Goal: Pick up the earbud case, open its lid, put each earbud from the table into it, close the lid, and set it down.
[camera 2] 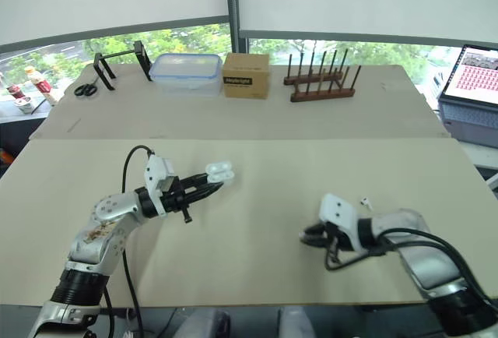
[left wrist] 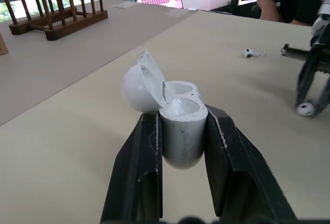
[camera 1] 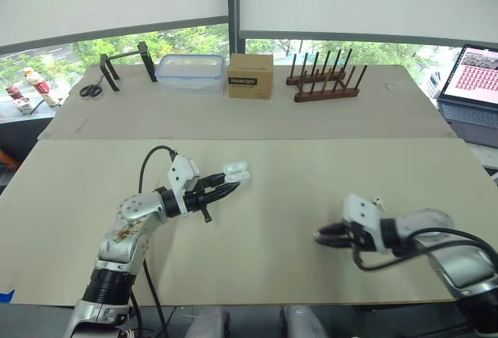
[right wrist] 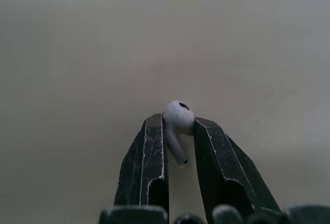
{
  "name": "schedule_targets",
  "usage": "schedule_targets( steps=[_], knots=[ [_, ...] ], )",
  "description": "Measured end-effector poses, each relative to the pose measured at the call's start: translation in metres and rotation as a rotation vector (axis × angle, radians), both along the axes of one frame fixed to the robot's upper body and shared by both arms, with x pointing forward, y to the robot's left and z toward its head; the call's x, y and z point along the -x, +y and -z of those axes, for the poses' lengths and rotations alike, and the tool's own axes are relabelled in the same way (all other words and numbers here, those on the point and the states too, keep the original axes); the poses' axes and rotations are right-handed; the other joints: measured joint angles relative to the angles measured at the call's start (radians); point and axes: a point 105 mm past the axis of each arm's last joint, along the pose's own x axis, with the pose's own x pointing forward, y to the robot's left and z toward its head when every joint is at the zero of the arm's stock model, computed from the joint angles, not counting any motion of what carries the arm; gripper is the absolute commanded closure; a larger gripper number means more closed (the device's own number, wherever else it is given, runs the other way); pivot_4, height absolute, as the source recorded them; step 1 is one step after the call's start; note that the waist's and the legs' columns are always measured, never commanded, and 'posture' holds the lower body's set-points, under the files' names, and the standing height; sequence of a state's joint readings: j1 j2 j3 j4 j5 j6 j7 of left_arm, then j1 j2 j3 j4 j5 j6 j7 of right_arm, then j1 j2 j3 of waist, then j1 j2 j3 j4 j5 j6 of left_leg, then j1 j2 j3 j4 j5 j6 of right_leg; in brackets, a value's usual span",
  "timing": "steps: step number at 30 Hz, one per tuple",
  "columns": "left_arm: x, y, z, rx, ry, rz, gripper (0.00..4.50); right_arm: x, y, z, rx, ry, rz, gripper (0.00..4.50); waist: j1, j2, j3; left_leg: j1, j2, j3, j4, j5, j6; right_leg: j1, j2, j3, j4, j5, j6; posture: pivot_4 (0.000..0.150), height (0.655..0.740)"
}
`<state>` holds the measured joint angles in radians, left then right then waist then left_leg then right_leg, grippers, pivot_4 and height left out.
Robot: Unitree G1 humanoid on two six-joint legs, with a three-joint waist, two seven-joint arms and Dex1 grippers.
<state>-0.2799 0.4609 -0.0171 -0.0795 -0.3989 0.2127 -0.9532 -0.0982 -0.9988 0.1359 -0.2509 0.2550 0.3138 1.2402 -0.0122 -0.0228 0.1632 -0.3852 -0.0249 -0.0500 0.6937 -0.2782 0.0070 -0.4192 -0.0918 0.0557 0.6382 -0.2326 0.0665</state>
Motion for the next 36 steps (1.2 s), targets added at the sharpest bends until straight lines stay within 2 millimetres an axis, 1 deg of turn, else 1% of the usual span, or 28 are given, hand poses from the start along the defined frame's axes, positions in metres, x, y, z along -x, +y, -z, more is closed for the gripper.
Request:
schedule_targets(
  steps=[2, 5, 9, 13, 14, 15, 16, 17, 23, 25, 27, 30, 36],
  knots=[
    [0.003, -0.001, 0.002, -0.002, 0.01, 0.002, 3.9, 0.005, -0.012, -0.001, 0.064, 0.006, -0.057, 4.14, 0.0, 0.0, 0.0, 0.0, 0.0, 0.0, 0.0, 0.0, 0.0, 0.0, 0.0, 0.0, 0.0, 0.0, 0.0, 0.15, 0.74],
    [0.005, -0.001, 0.002, -0.001, 0.016, 0.001, 3.9, 0.006, -0.029, -0.002, 0.132, -0.009, -0.102, 4.14, 0.002, 0.0, 0.0, 0.0, 0.0, 0.0, 0.0, 0.0, 0.0, 0.0, 0.0, 0.0, 0.0, 0.0, 0.0, 0.15, 0.74],
    [0.007, -0.004, 0.001, 0.003, 0.021, 0.002, 3.9, 0.007, -0.038, -0.001, 0.168, -0.036, -0.156, 4.14, 0.009, 0.0, 0.0, 0.0, 0.0, 0.0, 0.0, 0.0, 0.0, 0.0, -0.001, 0.0, 0.0, 0.0, 0.0, 0.15, 0.74],
    [0.007, -0.005, 0.001, 0.006, 0.027, 0.001, 3.9, 0.008, -0.042, -0.001, 0.188, -0.036, -0.155, 4.14, 0.014, 0.0, 0.0, 0.0, 0.0, 0.0, 0.0, 0.0, 0.0, 0.001, -0.001, 0.0, 0.0, 0.0, 0.0, 0.15, 0.74],
    [0.007, -0.005, 0.001, 0.009, 0.028, 0.002, 3.9, 0.008, -0.043, 0.0, 0.188, -0.031, -0.146, 3.64, 0.016, 0.0, 0.0, 0.0, 0.0, 0.0, 0.0, 0.0, 0.0, 0.001, -0.001, 0.0, 0.0, 0.0, 0.0, 0.15, 0.74],
    [0.007, -0.006, 0.001, 0.011, 0.029, 0.003, 3.9, 0.008, -0.044, 0.0, 0.191, -0.026, -0.136, 3.01, 0.018, 0.0, 0.0, 0.0, 0.0, 0.0, 0.001, 0.0, 0.0, 0.001, -0.001, 0.0, -0.001, 0.0, 0.0, 0.15, 0.74],
    [0.007, -0.006, 0.001, 0.013, 0.03, 0.003, 3.9, 0.009, -0.045, 0.0, 0.189, -0.022, -0.131, 2.76, 0.019, 0.0, 0.0, 0.0, 0.0, 0.0, 0.001, 0.0, 0.0, 0.001, -0.001, 0.0, -0.001, 0.0, 0.0, 0.15, 0.74],
    [0.007, -0.005, 0.001, 0.012, 0.033, 0.002, 3.9, 0.009, -0.046, 0.0, 0.192, -0.022, -0.129, 2.42, 0.02, 0.0, 0.0, 0.001, 0.0, 0.0, 0.001, 0.0, 0.0, 0.001, -0.001, 0.0, -0.001, 0.0, 0.0, 0.15, 0.74],
    [0.007, -0.006, 0.002, 0.01, 0.046, 0.002, 3.9, 0.008, -0.045, -0.002, 0.193, -0.047, -0.116, 2.41, 0.021, 0.0, 0.0, 0.001, 0.0, 0.0, 0.001, 0.0, 0.0, 0.001, 0.0, 0.0, 0.0, 0.0, 0.0, 0.15, 0.74],
    [0.008, -0.006, 0.001, 0.009, 0.044, 0.004, 3.9, 0.007, -0.048, -0.006, 0.215, -0.057, -0.095, 2.41, 0.022, 0.0, 0.0, 0.0, 0.0, 0.0, 0.001, 0.0, 0.0, 0.0, -0.001, 0.0, 0.001, 0.0, 0.0, 0.15, 0.74],
    [0.008, -0.007, 0.001, 0.008, 0.047, 0.005, 3.9, 0.006, -0.05, -0.015, 0.249, -0.079, -0.077, 2.41, 0.022, 0.0, 0.0, -0.001, 0.0, 0.0, 0.001, 0.0, 0.0, -0.001, -0.001, 0.001, 0.001, 0.0, 0.0, 0.15, 0.74],
    [0.011, -0.007, 0.004, 0.007, 0.059, 0.003, 3.9, 0.007, -0.042, -0.027, 0.286, -0.118, -0.064, 2.41, 0.021, 0.0, 0.0, 0.0, 0.001, 0.0, 0.0, 0.0, 0.0, -0.001, 0.0, 0.001, 0.001, 0.0, 0.0, 0.15, 0.74],
    [0.012, -0.009, 0.005, 0.006, 0.059, 0.011, 3.9, 0.018, -0.029, -0.025, 0.416, -0.109, -0.052, 2.41, 0.024, 0.0, 0.0, -0.001, 0.0, 0.0, 0.001, 0.0, 0.0, -0.002, -0.001, 0.0, 0.001, 0.0, 0.0, 0.15, 0.74]
  ],
)
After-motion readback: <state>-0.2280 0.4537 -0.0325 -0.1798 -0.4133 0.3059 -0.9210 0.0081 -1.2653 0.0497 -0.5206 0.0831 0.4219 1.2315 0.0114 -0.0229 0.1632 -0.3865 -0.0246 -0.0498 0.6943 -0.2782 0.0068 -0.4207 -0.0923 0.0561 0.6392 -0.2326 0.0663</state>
